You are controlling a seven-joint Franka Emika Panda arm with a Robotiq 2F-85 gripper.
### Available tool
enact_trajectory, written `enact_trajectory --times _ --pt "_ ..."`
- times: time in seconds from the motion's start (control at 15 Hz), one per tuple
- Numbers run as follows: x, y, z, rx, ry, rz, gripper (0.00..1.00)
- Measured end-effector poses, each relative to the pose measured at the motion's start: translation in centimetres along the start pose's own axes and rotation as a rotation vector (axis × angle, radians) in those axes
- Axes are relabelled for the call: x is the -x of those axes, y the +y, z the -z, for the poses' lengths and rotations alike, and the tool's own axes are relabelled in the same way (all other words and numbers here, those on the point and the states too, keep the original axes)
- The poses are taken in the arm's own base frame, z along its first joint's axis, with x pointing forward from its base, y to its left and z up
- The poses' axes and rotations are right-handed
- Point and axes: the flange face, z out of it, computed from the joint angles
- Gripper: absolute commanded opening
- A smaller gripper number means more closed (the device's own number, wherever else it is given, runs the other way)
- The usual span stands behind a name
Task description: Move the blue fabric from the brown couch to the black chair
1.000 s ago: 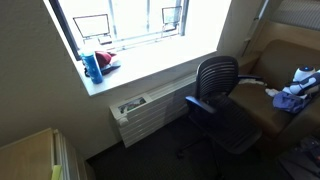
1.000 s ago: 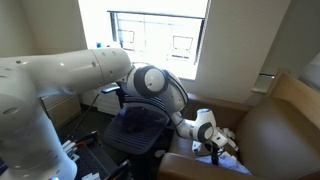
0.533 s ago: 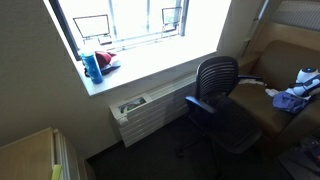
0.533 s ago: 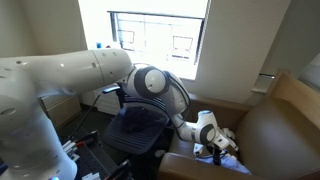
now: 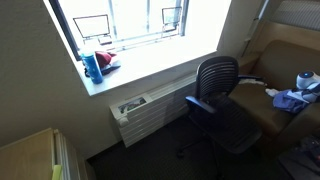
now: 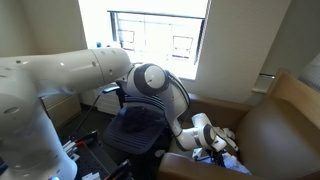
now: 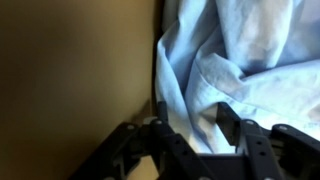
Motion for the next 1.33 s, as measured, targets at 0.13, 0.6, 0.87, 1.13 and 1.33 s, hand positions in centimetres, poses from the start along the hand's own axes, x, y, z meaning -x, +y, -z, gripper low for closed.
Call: enact_trajectory --times 0.13,0.6,0.87,1.13,1.33 --pt "0.1 0.1 0.0 0.002 0.037 0.002 0.11" --pt "-0.8 -1.9 1.9 -0.098 0.146 -0.042 0.00" --pt "-3.9 -6.8 8.6 -0.296 0.259 -0.077 0.00" --pt "-5.9 -10.8 16.9 -0.515 0.337 -0.118 0.00" --pt "-8.1 -11.4 23.8 -0.709 0.275 -0.119 0.00"
